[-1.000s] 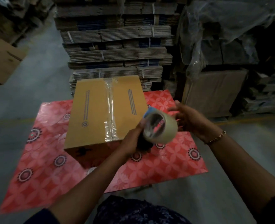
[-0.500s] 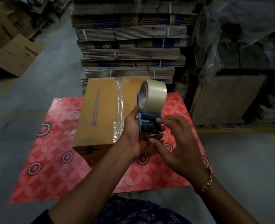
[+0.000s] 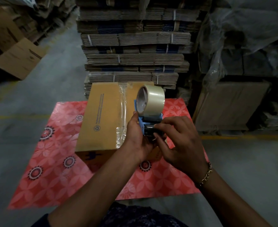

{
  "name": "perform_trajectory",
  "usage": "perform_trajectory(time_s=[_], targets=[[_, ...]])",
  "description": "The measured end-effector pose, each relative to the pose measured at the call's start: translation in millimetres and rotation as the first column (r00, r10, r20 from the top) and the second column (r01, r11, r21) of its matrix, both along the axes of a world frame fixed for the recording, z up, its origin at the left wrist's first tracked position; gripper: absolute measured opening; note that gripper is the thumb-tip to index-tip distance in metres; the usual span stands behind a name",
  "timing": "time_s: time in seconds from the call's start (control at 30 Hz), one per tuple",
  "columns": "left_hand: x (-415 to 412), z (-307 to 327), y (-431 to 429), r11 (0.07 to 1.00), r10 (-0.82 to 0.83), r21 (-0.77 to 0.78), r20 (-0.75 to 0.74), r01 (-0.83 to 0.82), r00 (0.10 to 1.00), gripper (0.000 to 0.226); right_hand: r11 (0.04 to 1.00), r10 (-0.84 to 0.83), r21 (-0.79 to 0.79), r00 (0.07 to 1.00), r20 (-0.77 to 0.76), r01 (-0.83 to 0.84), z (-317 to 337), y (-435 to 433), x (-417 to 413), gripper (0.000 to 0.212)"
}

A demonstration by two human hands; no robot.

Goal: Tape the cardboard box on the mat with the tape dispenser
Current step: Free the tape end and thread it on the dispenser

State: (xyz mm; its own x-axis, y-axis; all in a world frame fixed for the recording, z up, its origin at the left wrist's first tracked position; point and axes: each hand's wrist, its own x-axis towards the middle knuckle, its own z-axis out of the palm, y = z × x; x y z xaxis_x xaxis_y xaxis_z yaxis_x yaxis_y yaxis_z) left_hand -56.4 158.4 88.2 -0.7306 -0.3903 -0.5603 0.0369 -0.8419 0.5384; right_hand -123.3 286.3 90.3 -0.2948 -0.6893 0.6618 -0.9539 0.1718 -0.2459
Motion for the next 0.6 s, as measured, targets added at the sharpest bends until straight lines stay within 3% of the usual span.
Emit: perform_trajectory(time_s=[0.6], targets=[[-6.8,0.8,4.1,0.998,0.029,-0.054,0.005,-0.029,1.000,0.059,0.999,-0.006,-0.033,1.000,0.005,0.006,1.3,2.2,-11.4,0.018]])
